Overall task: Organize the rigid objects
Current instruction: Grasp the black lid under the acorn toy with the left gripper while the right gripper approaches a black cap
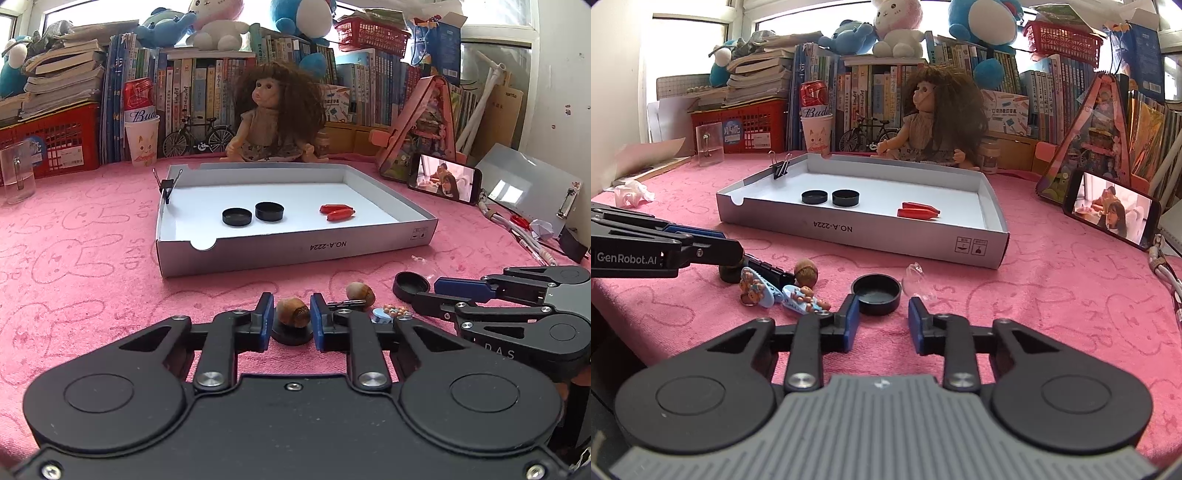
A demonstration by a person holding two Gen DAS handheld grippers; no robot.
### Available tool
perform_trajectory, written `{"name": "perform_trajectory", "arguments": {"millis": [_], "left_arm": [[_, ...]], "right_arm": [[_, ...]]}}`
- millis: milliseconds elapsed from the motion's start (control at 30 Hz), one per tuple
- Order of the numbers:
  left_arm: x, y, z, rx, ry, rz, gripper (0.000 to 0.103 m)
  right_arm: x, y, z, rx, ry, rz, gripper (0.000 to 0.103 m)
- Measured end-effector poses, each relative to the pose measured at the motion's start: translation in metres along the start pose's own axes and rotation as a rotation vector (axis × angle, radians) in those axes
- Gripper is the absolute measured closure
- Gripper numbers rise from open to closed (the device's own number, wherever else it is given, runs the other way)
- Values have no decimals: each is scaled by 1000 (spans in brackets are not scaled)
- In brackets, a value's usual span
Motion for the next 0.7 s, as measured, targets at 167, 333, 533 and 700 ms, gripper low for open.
{"name": "perform_trajectory", "arguments": {"millis": [167, 333, 533, 700], "left_arm": [[1, 0, 0, 1, 3, -3, 83], [4, -1, 1, -2, -5, -13, 83], [9, -4, 0, -1, -11, -19, 82], [13, -4, 0, -6, -13, -23, 82]], "right_arm": [[4, 0, -3, 20, 4, -6, 62], [8, 0, -5, 29, 3, -8, 50], [12, 5, -7, 57, 7, 2, 39], [15, 5, -8, 63, 5, 5, 39]]}}
Point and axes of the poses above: each gripper's, at about its wrist camera, not at the fingertips, and x roughly the way its jaws point, y to its right, z to its underside, the point moved 8 cm from there along x, roughly the way its jaws point, and after that the axes turned 7 degrees about -x, right-handed, at the moved point
